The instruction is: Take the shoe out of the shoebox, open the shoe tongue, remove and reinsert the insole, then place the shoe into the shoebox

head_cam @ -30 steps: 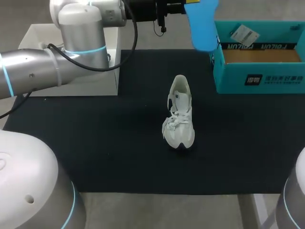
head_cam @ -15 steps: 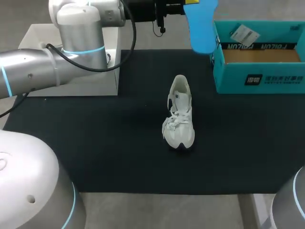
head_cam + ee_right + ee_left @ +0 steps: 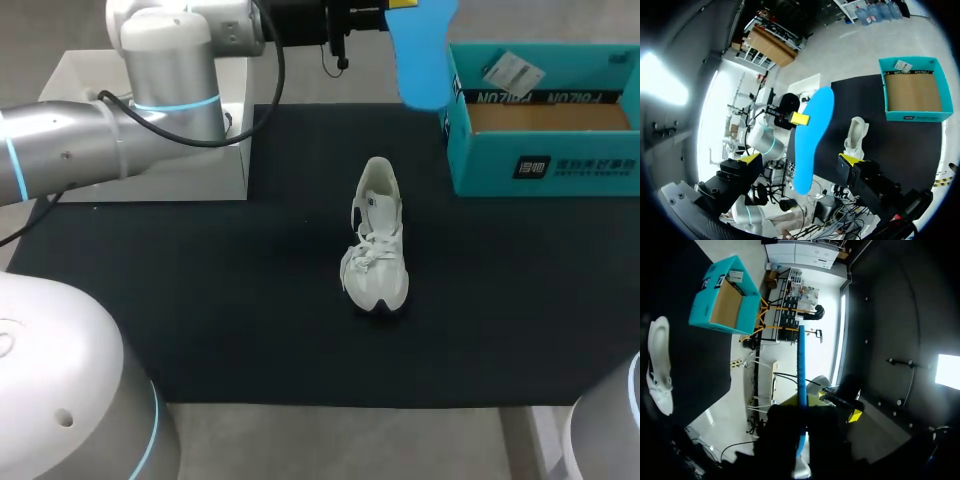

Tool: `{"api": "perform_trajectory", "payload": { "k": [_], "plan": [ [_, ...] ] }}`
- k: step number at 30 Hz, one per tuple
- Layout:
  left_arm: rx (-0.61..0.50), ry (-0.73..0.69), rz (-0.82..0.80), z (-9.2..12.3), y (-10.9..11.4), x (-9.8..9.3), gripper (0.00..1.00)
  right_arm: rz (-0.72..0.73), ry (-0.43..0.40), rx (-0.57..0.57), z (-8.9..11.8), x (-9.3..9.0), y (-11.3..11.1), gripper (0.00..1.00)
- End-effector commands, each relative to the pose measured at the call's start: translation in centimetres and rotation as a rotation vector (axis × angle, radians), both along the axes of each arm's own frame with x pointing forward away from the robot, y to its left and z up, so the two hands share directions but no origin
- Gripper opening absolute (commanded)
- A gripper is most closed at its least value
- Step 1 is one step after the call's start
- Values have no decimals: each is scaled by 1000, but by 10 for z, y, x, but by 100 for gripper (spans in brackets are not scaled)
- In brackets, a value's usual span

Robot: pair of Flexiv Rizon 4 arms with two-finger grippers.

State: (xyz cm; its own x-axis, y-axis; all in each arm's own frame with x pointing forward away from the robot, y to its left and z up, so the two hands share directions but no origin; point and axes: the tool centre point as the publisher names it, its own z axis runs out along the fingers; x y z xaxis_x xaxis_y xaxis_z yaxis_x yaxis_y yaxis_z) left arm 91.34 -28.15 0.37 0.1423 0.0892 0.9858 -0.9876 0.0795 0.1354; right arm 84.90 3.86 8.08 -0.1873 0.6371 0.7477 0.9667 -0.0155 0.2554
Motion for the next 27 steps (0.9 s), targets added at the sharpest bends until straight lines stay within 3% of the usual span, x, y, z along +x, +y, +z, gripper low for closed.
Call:
{"api": "perform_trajectory", "payload": {
  "k": [1, 4, 17, 21, 27],
  "plan": [
    [3, 2, 5, 1, 3, -2, 0, -5, -66, 366, -18, -8, 3, 100],
    [4, 3, 9, 1, 3, -1, 0, -10, -15, 405, -22, -9, 6, 100],
    [-7, 13, -2, -3, 2, 0, 0, -10, -15, 405, -22, -9, 6, 100],
    [-10, -3, -9, 1, 1, 1, 0, -10, 26, 473, -57, -2, 11, 100],
    [-2, -24, -4, 3, 4, 0, 0, -33, 31, 588, -90, 3, 8, 100]
  ]
}}
